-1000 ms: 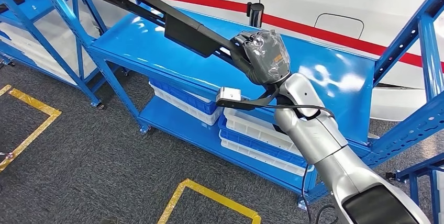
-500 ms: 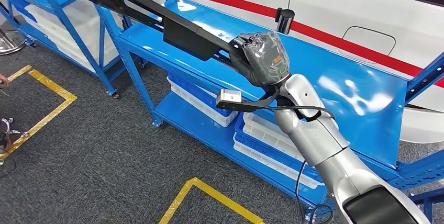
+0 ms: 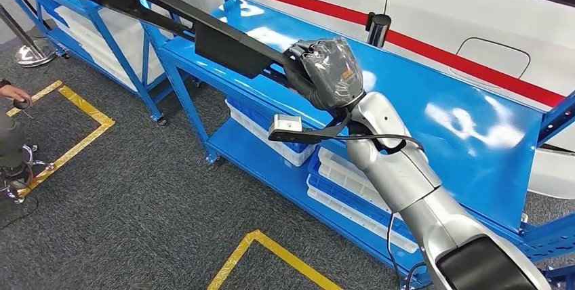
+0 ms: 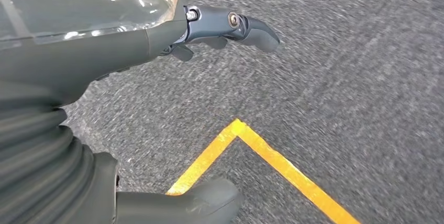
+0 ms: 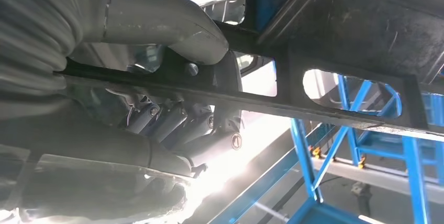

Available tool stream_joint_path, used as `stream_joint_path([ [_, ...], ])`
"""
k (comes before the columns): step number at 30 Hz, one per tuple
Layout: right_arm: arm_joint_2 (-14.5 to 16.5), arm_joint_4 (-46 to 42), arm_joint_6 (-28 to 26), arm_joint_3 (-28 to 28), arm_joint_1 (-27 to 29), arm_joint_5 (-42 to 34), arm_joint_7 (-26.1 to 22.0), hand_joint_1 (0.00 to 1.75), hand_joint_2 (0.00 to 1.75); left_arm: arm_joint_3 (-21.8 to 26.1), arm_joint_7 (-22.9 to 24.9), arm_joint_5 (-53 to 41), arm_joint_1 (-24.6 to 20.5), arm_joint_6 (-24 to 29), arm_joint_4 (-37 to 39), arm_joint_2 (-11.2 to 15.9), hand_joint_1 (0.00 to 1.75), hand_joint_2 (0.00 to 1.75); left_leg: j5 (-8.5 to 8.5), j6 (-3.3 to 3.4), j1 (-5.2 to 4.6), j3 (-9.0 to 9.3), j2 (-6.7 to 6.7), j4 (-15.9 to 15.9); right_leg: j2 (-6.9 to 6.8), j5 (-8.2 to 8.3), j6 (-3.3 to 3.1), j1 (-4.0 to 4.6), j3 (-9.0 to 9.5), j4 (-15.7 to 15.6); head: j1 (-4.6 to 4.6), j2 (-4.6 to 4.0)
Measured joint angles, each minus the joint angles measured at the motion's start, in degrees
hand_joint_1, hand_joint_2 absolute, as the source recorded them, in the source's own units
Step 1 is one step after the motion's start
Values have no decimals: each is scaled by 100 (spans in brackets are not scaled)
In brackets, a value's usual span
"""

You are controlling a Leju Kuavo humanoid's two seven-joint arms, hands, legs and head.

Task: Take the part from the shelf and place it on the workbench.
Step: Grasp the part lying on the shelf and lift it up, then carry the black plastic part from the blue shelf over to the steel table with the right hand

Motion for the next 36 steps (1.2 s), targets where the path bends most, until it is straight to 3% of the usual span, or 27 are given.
stream_joint_path([
  [2,2,3,0,7,-7,-2,0,175,175,0,4,0,-5,0,1,4,0,175,367,-2,5,410,116,-803,-50,-34,35,20,27,5,-2,0],
  [4,2,7,0,7,-29,-6,-4,175,175,0,5,-2,-11,0,1,3,0,175,493,38,-22,636,174,-1252,-99,-68,90,56,40,8,3,0],
  [6,2,15,-1,8,-58,-9,-11,175,175,0,5,-4,-12,0,1,1,0,175,475,114,-52,639,101,-1291,-156,-90,141,75,51,-8,15,0],
  [8,1,22,-2,8,-76,-11,-14,175,175,0,5,-4,-10,0,1,-6,0,175,495,190,-51,658,28,-1325,-119,-173,188,69,2,96,21,0],
  [10,-10,27,-2,7,-84,-14,-14,175,175,0,5,-5,-14,-1,1,-9,0,175,513,264,-40,675,-36,-1353,14,-418,166,55,-251,608,28,0],
  [12,-34,44,-2,8,-69,-20,-16,175,175,0,5,-7,-15,-3,2,-4,0,175,506,307,-47,675,-118,-1351,100,-691,122,54,-645,1378,37,0],
  [13,-46,56,-2,8,-55,-25,-18,175,175,0,6,-7,-13,-5,2,-4,0,175,504,312,-50,676,-167,-1349,118,-738,128,55,-784,1613,37,0],
  [14,-59,66,-2,8,-44,-29,-21,175,175,0,8,-8,-10,-8,3,-6,0,175,502,314,-53,676,-221,-1346,131,-695,156,55,-825,1637,39,0],
  [15,-66,71,-2,8,-39,-32,-25,175,175,0,9,-9,-7,-11,3,-10,0,175,501,313,-55,678,-273,-1342,145,-569,196,55,-755,1431,39,0],
  [17,-72,73,-2,7,-46,-35,-32,175,175,0,13,-13,-8,-14,4,-18,0,175,490,295,-66,675,-371,-1325,244,-217,255,47,-413,629,43,0],
  [19,-69,74,-2,8,-57,-38,-46,175,175,0,18,-13,-5,-16,5,-22,0,175,474,260,-86,662,-449,-1303,324,-9,238,42,-183,115,41,0],
  [22,-56,74,0,10,-67,-40,-62,175,175,0,25,-13,26,-17,11,-15,0,175,453,179,-69,647,-495,-1291,264,27,154,29,-132,46,43,0],
  [24,-35,74,0,11,-82,-45,-68,175,175,0,26,-14,35,-17,16,-8,0,175,317,111,-56,557,-330,-1080,205,39,77,-6,-85,11,18,0],
  [27,-20,79,10,21,-87,-76,-101,175,175,0,42,-22,29,-17,21,-9,0,175,-122,21,-22,96,-83,-124,106,12,-10,6,-31,0,-8,0],
  [28,-19,83,15,29,-80,-96,-121,175,175,0,51,-26,29,-17,22,-9,0,175,-199,0,-7,-51,-58,140,72,5,-17,13,-21,0,-6,0],
  [29,-16,86,31,38,-74,-130,-148,175,175,0,62,-32,31,-17,24,-8,0,175,-170,-17,7,-114,-38,216,35,-4,-22,17,-14,2,-8,0],
  [30,-13,88,55,44,-68,-174,-178,175,175,0,74,-42,32,-17,25,-5,0,175,-42,-27,19,-63,-13,76,-2,-13,-21,18,-4,3,-9,0],
  [33,-3,85,121,51,-69,-292,-244,175,175,0,102,-76,16,-18,25,2,0,175,440,-3,10,461,255,-978,-114,-69,32,51,43,10,-6,0],
  [35,-5,83,127,51,-75,-314,-263,175,175,0,115,-90,-4,-19,26,-1,0,175,488,64,-30,590,320,-1247,-187,-105,90,96,60,11,10,0],
  [36,-5,82,128,52,-77,-315,-272,175,175,0,119,-98,-9,-20,27,-1,0,175,492,107,-49,581,247,-1251,-231,-118,118,108,68,8,18,0],
])
